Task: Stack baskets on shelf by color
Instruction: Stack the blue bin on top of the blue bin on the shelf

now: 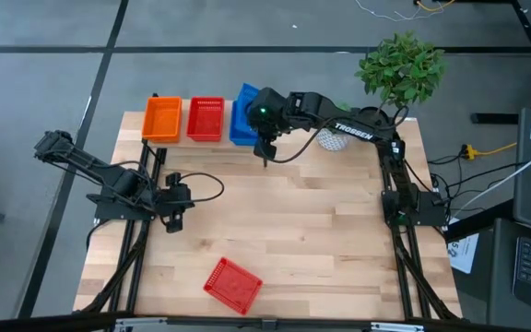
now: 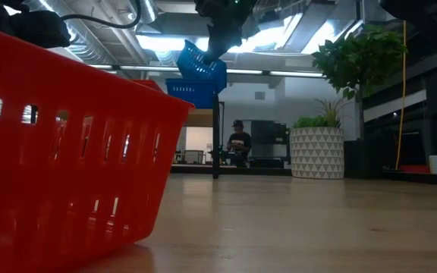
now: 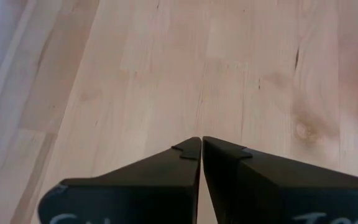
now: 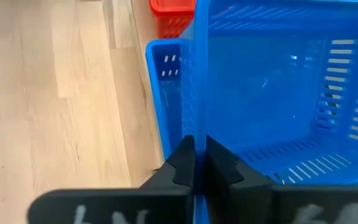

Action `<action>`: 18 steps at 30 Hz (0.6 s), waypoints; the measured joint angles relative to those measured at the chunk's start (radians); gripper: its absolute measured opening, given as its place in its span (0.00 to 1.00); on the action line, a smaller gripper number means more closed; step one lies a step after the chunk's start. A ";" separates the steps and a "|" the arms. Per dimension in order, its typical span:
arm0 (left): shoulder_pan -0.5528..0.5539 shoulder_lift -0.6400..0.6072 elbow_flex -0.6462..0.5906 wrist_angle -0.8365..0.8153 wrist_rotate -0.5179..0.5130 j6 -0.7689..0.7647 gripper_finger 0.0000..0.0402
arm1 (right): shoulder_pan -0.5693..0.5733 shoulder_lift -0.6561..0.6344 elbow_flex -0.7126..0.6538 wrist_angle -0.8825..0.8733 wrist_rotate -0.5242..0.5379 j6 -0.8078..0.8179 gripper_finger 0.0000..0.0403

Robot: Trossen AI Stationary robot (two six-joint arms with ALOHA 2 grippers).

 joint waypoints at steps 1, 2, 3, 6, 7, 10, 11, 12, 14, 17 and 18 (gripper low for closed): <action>0.000 0.000 0.000 0.000 0.000 0.000 0.02 | 0.000 0.001 0.000 0.001 0.001 0.000 0.03; 0.000 0.000 0.000 0.000 0.000 -0.001 0.02 | 0.000 0.003 0.000 -0.001 0.001 0.000 0.03; 0.000 0.000 0.000 0.000 0.000 -0.002 0.02 | 0.000 0.004 0.000 -0.001 0.001 -0.001 0.03; 0.000 0.000 0.000 0.000 0.001 -0.005 0.01 | 0.000 0.004 0.000 -0.001 0.001 -0.002 0.04; 0.000 0.000 0.000 0.000 0.001 -0.011 0.00 | 0.000 0.004 0.000 -0.001 0.001 -0.002 0.04; 0.000 0.000 0.000 0.000 0.002 -0.021 0.00 | 0.000 0.004 0.000 -0.001 -0.001 -0.002 0.04; 0.000 0.000 0.000 0.000 0.002 -0.020 0.00 | 0.000 0.004 0.000 -0.001 -0.005 -0.002 0.04; 0.000 0.000 0.000 0.000 0.002 -0.020 0.01 | 0.000 0.004 0.000 0.000 -0.016 -0.002 0.04; 0.000 0.000 0.000 0.000 0.002 -0.020 0.02 | 0.000 0.004 0.000 0.007 -0.033 -0.002 0.04; 0.000 0.000 0.000 0.000 0.002 -0.021 0.03 | 0.000 0.004 0.000 0.007 -0.042 0.001 0.04; 0.000 0.000 0.000 0.000 0.002 -0.021 0.03 | 0.000 0.004 0.000 0.005 -0.043 0.002 0.04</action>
